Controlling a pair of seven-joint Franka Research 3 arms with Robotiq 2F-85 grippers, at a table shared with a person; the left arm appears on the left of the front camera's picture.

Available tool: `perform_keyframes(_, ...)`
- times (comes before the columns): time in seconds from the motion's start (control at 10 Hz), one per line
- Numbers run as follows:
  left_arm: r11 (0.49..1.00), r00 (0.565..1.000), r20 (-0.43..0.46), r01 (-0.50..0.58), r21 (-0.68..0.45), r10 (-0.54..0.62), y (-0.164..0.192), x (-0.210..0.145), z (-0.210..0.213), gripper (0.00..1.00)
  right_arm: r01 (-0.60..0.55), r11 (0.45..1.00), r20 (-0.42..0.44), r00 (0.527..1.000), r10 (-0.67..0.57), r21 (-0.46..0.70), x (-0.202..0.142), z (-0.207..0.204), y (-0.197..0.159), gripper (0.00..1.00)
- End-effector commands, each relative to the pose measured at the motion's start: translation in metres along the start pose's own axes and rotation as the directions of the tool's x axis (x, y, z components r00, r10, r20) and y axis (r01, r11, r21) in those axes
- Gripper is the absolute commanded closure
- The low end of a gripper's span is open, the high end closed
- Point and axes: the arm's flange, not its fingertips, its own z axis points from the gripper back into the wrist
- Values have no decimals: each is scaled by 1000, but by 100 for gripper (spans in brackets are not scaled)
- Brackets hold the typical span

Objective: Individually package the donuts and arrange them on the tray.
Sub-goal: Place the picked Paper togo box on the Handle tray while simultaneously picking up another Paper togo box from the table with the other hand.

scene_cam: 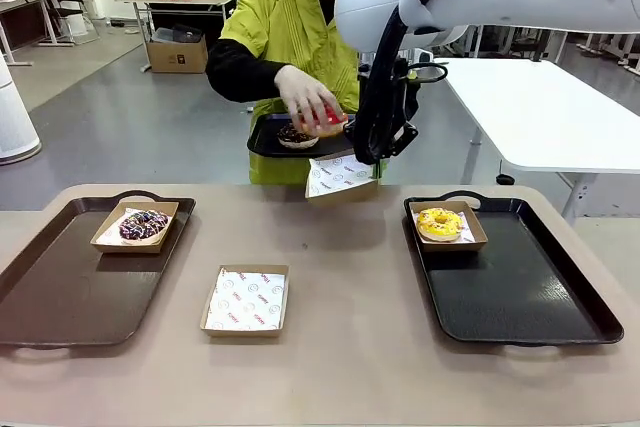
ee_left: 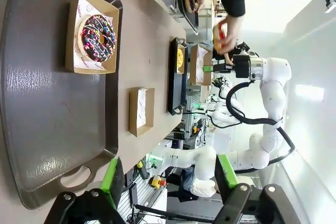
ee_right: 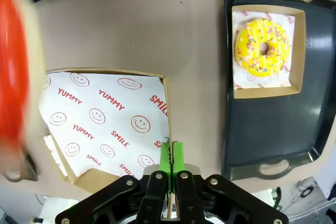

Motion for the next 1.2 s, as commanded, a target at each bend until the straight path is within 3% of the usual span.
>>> perform_keyframes(0.0,1000,1000,-5,-1,-8,1,-1,-1,0,9,6,1000,-7,1000,-6,12,-2,1,-2,100)
perform_keyframes(1.1,1000,1000,-5,-1,-8,1,-1,-1,0,9,6,1000,-7,1000,-6,12,-2,1,-2,100)
